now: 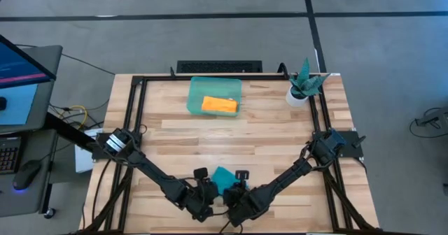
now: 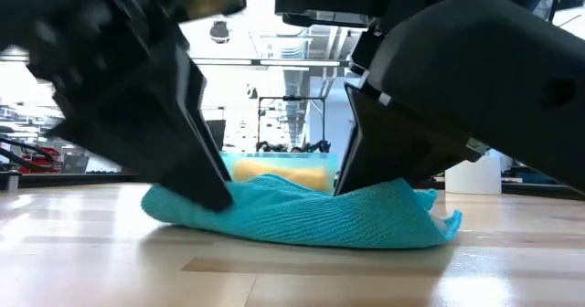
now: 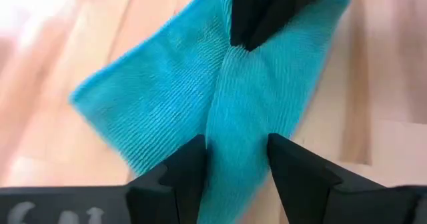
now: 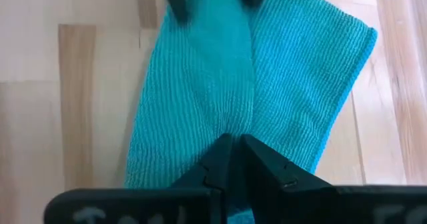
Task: Roll microfiber towels into tight, uniform cylinder then place into a basket
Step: Roll the blue microfiber towel
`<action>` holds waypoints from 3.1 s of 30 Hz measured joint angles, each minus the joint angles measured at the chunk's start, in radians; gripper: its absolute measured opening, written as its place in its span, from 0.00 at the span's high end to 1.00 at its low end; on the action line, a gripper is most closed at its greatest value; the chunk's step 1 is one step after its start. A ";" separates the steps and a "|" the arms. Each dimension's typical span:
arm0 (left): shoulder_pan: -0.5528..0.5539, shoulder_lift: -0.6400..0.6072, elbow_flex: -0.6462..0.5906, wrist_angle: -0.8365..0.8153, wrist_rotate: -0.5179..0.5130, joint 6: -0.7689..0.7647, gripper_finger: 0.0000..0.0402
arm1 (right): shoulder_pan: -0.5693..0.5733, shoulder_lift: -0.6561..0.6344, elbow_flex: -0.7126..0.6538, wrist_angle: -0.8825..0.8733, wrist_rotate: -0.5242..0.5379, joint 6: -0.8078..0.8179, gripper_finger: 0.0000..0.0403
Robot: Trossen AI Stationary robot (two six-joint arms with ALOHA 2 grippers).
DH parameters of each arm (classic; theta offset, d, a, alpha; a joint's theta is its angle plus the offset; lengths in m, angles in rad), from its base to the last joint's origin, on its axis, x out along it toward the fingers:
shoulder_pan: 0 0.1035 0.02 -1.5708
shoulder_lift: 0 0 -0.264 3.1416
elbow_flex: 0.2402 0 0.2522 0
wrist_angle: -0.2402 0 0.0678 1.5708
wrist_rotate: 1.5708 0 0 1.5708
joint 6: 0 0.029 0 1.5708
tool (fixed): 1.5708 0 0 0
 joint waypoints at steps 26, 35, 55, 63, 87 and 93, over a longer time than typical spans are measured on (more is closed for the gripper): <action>-0.145 0.061 0.002 -0.076 -0.256 0.426 0.61 | 0.001 0.003 -0.002 -0.017 -0.008 -0.003 0.84; -0.127 0.077 0.005 -0.045 -0.342 0.427 0.61 | 0.001 0.003 -0.003 -0.015 -0.010 -0.003 0.84; 0.066 0.074 0.007 -0.062 -0.049 0.477 0.72 | 0.012 0.003 -0.003 -0.013 -0.011 -0.049 0.84; 0.070 0.075 0.048 -0.137 0.081 0.361 0.96 | 0.028 0.003 -0.002 -0.013 -0.030 -0.090 0.84; 0.114 0.085 0.337 -0.640 0.740 -0.223 0.99 | 0.180 0.010 0.070 0.074 0.175 -0.222 0.84; 0.143 0.076 0.253 -0.512 0.790 -0.226 0.98 | 0.198 0.007 0.071 0.077 0.299 -0.379 0.84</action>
